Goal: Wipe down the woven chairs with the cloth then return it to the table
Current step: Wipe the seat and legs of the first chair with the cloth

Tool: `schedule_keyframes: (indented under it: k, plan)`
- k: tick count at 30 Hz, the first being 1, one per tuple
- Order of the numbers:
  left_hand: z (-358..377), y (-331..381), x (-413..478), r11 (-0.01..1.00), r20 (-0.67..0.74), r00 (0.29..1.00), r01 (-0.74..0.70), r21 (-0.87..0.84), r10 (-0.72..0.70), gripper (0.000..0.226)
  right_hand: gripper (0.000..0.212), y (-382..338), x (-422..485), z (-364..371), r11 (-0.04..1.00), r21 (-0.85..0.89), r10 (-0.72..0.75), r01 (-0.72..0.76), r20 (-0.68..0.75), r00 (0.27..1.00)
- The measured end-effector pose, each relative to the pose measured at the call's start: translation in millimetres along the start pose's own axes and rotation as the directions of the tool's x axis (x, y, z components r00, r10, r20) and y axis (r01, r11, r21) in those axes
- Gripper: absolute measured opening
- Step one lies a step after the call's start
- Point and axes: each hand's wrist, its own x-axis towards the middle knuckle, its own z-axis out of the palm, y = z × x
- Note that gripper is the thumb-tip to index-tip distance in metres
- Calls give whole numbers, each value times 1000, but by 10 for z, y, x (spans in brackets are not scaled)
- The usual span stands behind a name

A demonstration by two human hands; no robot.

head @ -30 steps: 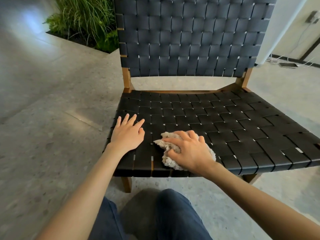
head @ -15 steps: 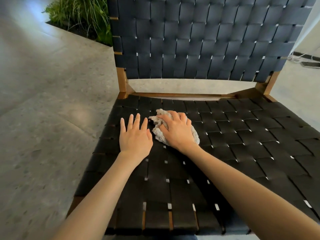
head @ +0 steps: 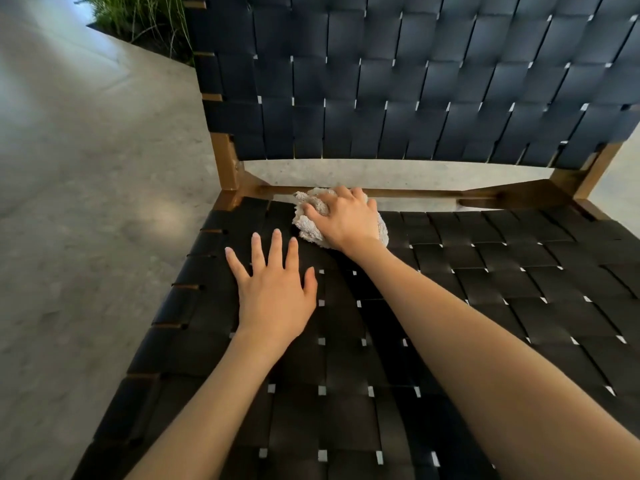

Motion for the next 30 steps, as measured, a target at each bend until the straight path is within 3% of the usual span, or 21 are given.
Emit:
schedule_keyframes:
  k: [5,10,23,30]
  plan:
    - [14,-19,-12,1000,-11,1000,-8,-15,8,60,55,222,-88,-124,996,-24,84,-84,-8,996]
    - [9,-39,-43,999,9,999,-35,0,35,61,50,227,-400,-244,999,-36,8,-6,47,999]
    - [-146,-37,-696,984,100,981,-156,-85,164,53,46,-29,-1973,-722,998,56,17,-26,169,986]
    - [-235,29,-1072,977,108,975,-179,-115,192,53,42,-152,-2901,-1099,998,64,-28,18,154,988]
